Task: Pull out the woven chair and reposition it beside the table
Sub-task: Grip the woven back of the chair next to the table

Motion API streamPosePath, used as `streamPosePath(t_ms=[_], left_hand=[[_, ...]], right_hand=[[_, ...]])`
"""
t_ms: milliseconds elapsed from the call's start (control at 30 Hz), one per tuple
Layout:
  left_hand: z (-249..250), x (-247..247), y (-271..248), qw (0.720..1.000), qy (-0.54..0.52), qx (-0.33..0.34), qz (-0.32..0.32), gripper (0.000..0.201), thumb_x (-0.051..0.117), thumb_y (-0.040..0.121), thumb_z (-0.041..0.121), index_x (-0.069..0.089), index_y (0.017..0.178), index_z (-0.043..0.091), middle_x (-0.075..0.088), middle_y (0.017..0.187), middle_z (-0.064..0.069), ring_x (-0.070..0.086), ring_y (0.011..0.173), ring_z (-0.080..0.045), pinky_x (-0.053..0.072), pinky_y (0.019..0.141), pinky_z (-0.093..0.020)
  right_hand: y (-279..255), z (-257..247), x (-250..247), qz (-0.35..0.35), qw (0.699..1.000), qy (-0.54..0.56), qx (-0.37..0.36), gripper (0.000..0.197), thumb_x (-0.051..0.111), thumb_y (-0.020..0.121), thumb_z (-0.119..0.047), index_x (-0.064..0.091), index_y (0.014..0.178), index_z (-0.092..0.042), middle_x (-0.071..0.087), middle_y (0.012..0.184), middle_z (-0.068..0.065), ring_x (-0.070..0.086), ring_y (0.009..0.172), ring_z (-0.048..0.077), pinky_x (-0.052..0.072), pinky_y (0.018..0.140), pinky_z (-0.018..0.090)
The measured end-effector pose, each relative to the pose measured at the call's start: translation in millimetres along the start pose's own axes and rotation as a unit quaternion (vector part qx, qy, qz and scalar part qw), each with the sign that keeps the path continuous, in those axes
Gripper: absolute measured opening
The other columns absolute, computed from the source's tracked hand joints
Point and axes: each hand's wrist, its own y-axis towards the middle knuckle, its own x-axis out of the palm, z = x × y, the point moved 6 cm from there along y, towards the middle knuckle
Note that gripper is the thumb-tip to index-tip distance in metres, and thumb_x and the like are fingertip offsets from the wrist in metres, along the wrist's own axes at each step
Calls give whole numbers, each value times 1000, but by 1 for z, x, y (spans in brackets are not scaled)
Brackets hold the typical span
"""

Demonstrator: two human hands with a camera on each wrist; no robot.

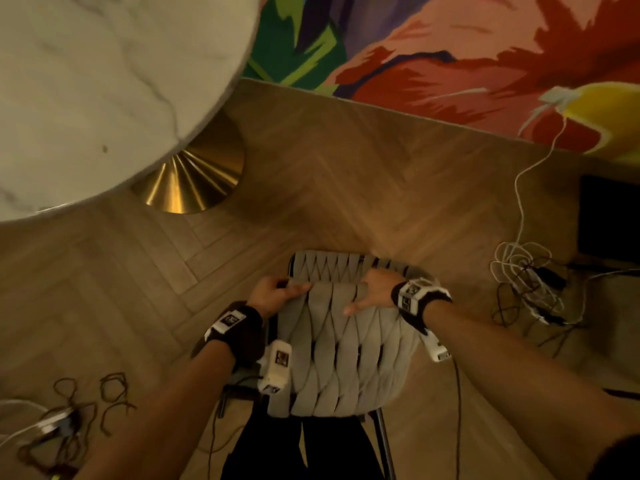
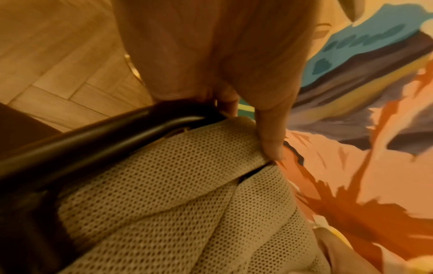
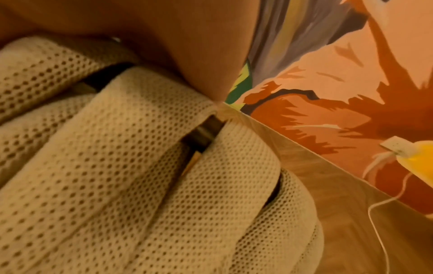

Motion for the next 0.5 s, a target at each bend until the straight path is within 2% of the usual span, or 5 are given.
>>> streamPosePath(t_ms=[67, 133, 233, 400, 500], left_hand=[[0, 2, -15, 999, 7, 10, -40, 17, 72, 78, 35, 65, 79, 19, 67, 84, 3, 65, 86, -18, 53, 76, -27], [10, 0, -34, 997, 8, 30, -66, 27, 74, 75, 37, 70, 90, 14, 73, 94, -3, 68, 92, -18, 54, 90, -37], [39, -3, -59, 994, 3, 78, -80, 41, 70, 78, 38, 69, 101, 4, 73, 105, -9, 67, 100, -20, 50, 98, -40], [124, -22, -96, 985, -15, 155, -76, 24, 59, 88, 33, 63, 79, 11, 64, 85, 5, 59, 87, -9, 44, 91, -32], [167, -29, -112, 961, 28, 257, -102, 25, 63, 86, 32, 65, 85, 7, 66, 89, -4, 62, 92, -16, 45, 88, -32]], right_hand=[[-22, -2, 3, 7, 1000, -4, -2, 90, 63, 34, -90, 68, 86, -17, 70, 84, 2, 65, 79, 20, 56, 73, 35], [-46, -4, -3, 20, 1000, -9, -8, 76, 64, 39, -88, 66, 75, -21, 68, 78, -1, 64, 74, 16, 55, 69, 34], [-88, -11, -31, 54, 998, -12, -32, 75, 61, 46, -88, 71, 76, -20, 70, 76, 0, 64, 71, 14, 56, 69, 36], [-156, -30, -110, 165, 984, -53, -47, 70, 57, 49, -89, 68, 76, -26, 67, 74, -3, 61, 70, 14, 53, 63, 35], [-193, -40, -146, 250, 964, -70, -52, 71, 53, 48, -91, 66, 74, -26, 65, 69, -4, 60, 69, 15, 52, 63, 36]])
